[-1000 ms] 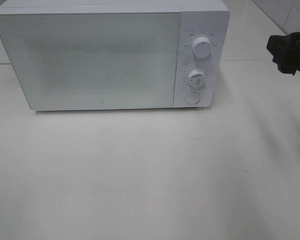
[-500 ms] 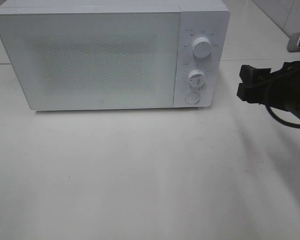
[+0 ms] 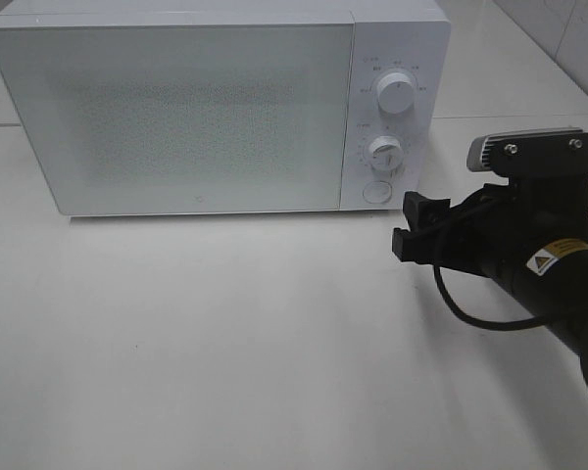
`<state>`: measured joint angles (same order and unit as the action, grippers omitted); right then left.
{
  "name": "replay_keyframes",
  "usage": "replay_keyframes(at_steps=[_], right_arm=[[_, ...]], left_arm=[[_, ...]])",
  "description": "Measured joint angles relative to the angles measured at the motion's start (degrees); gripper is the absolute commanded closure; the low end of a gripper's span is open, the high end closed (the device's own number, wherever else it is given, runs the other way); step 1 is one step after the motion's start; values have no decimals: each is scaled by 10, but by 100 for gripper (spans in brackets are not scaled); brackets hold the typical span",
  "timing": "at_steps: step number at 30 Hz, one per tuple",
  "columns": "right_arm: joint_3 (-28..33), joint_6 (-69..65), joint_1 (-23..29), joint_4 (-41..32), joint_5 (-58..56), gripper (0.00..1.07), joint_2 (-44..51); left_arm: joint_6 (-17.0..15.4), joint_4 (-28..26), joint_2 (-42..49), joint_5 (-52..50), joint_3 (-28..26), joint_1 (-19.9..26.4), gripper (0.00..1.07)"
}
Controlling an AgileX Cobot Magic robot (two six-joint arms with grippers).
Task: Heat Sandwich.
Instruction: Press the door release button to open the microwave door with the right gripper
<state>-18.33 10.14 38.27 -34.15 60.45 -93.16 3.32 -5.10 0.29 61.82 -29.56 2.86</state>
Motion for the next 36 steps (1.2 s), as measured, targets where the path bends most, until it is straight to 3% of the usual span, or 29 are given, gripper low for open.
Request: replay_keyframes(at_steps=[7, 16, 29, 36], right_arm=[[0, 0, 36, -38, 10, 32, -6], [0, -51, 36, -42, 10, 32, -6], [0, -485, 36, -44, 10, 33, -6], [0, -732, 36, -56, 10, 48, -6]], left_arm=[[0, 0, 0, 0, 0, 0, 9], [0, 0, 0, 0, 0, 0, 9], [0, 0, 0, 0, 0, 0, 9], [0, 0, 0, 0, 0, 0, 9]])
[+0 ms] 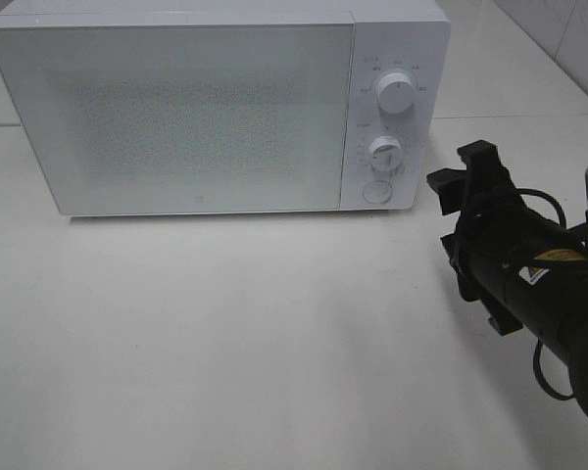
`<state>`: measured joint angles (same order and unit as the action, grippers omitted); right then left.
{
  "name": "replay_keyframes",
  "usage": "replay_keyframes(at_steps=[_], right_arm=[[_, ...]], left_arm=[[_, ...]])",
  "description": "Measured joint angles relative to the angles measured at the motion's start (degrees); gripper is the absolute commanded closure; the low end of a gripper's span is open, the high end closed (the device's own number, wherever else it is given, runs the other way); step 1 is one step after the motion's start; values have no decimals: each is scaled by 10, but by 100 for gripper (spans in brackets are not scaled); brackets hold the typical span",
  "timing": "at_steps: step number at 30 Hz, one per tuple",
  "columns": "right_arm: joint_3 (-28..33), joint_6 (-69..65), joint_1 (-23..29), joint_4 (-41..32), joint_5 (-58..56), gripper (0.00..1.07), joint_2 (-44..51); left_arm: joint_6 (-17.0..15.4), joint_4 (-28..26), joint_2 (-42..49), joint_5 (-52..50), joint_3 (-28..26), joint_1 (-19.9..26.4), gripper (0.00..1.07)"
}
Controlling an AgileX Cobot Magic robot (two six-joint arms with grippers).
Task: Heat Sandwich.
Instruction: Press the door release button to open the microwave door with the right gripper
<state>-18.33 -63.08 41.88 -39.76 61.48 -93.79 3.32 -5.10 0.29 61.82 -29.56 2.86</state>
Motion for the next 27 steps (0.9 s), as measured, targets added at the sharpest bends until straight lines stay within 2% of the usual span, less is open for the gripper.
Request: replay_keyframes(at_steps=[1, 2, 3, 4, 5, 6, 7, 10, 22, 27], right_arm=[[0, -23, 0, -1, 0, 56, 0], [0, -23, 0, -1, 0, 56, 0], [0, -38, 0, -1, 0, 62, 0], [0, -57, 0, -1, 0, 68, 0], [0, -85, 0, -3, 0, 80, 0], [0, -99, 0, -3, 0, 87, 0], [0, -99, 0, -3, 0, 87, 0], [0, -131, 0, -3, 0, 107, 0], [0, -140, 0, -3, 0, 107, -2], [-8, -143, 0, -3, 0, 107, -32]], left_arm=[[0, 0, 0, 0, 0, 0, 9], [0, 0, 0, 0, 0, 0, 9], [0, 0, 0, 0, 0, 0, 9], [0, 0, 0, 0, 0, 0, 9], [0, 0, 0, 0, 0, 0, 9], [0, 0, 0, 0, 0, 0, 9], [0, 0, 0, 0, 0, 0, 9], [0, 0, 0, 0, 0, 0, 9], [0, 0, 0, 0, 0, 0, 9], [0, 0, 0, 0, 0, 0, 9]])
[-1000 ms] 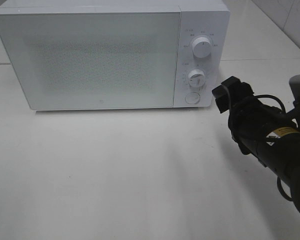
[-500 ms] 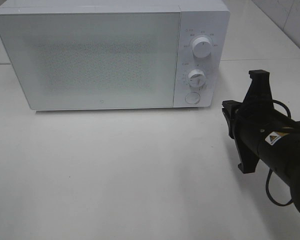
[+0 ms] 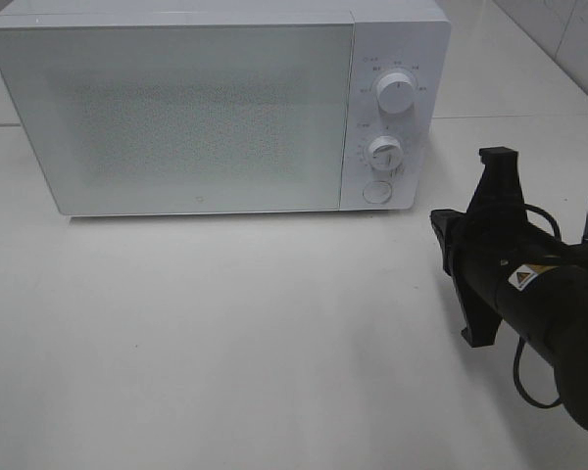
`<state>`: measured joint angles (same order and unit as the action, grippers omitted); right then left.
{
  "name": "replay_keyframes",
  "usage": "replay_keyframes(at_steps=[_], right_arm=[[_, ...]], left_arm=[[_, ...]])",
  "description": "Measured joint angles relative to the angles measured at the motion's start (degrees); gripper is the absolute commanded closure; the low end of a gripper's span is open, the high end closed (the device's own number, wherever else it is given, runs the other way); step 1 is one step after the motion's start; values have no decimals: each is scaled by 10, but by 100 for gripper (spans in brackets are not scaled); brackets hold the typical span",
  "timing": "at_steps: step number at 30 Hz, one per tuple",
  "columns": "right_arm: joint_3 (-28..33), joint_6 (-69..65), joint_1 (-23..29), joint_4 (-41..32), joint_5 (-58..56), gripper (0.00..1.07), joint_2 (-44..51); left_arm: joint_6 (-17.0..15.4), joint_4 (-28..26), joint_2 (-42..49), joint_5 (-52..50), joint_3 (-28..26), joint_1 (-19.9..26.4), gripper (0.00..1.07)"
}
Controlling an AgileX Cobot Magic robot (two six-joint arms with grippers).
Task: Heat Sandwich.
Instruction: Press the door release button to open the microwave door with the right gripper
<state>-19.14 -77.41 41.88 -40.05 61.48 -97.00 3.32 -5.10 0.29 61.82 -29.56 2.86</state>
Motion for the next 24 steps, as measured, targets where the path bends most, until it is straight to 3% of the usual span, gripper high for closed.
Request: replay_keyframes(at_steps=[9, 24], right_arm=[[-44, -24, -7, 26, -1, 107, -66], [-166, -38, -72, 101, -59, 107, -156]], left_arm=[[0, 0, 0, 0, 0, 0, 9], [0, 0, 0, 0, 0, 0, 9]])
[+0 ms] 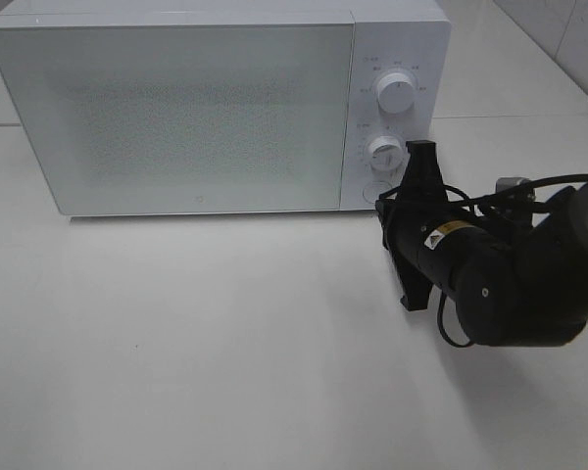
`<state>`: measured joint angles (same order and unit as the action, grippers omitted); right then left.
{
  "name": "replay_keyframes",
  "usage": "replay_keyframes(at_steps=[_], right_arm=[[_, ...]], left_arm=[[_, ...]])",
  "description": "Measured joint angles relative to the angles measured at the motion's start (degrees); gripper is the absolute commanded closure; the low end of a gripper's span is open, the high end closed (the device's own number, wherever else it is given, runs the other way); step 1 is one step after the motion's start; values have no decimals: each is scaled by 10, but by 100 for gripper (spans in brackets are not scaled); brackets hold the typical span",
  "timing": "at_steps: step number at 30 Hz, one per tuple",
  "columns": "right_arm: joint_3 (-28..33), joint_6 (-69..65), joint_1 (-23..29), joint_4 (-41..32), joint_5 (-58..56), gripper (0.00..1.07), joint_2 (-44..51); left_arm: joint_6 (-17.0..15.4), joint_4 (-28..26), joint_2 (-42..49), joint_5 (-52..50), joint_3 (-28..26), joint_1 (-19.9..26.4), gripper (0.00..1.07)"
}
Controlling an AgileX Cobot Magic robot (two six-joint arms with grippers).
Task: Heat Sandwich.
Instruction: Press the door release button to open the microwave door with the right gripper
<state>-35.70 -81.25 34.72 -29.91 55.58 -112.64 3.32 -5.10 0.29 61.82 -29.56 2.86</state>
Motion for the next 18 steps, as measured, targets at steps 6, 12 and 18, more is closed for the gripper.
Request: replay_keyframes(at_steps=[6, 12, 18], right_arm=[[-48, 0, -25, 11, -44, 107, -23], [-88, 1, -42, 13, -57, 107, -48], [-116, 11, -63, 17, -81, 107, -62]], left_arm=[[0, 0, 0, 0, 0, 0, 9], [0, 0, 0, 0, 0, 0, 9], [0, 0, 0, 0, 0, 0, 9]])
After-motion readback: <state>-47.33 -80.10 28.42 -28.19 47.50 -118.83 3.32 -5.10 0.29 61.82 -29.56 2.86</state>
